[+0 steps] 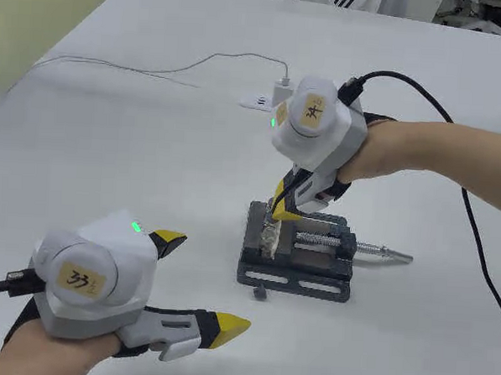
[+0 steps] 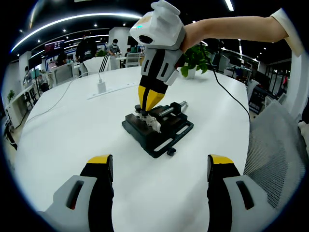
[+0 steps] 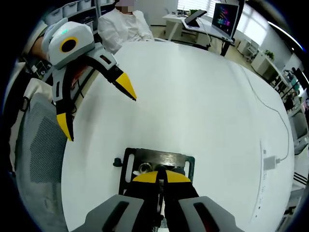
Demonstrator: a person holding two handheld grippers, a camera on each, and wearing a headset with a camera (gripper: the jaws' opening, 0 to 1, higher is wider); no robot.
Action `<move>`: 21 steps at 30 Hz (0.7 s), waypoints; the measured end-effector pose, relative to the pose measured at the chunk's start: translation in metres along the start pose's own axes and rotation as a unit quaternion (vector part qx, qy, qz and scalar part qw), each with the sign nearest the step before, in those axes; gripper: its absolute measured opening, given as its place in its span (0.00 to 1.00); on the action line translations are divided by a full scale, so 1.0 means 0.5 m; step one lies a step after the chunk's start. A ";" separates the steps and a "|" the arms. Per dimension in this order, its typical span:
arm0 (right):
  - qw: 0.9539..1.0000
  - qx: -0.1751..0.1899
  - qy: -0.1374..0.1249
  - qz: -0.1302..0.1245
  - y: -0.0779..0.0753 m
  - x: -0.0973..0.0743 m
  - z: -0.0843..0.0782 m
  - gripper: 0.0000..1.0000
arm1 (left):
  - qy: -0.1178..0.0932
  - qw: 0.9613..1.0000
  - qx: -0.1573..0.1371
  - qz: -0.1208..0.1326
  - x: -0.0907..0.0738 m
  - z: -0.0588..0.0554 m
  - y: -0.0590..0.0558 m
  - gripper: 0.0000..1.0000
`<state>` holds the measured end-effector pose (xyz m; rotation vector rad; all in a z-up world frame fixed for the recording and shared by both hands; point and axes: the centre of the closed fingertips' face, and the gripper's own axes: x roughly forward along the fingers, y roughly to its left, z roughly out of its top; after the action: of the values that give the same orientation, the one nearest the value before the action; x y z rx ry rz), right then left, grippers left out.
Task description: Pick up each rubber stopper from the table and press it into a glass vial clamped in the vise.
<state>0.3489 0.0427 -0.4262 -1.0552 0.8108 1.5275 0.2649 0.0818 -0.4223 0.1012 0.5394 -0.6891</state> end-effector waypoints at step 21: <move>1.000 0.005 -0.014 0.001 -0.017 0.005 -0.011 0.00 | 0.003 1.000 -0.001 -0.001 -0.003 -0.004 -0.002 0.78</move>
<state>0.3581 0.0403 -0.4301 -1.0245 0.8002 1.5347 0.2625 0.0823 -0.4232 0.1001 0.5458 -0.6904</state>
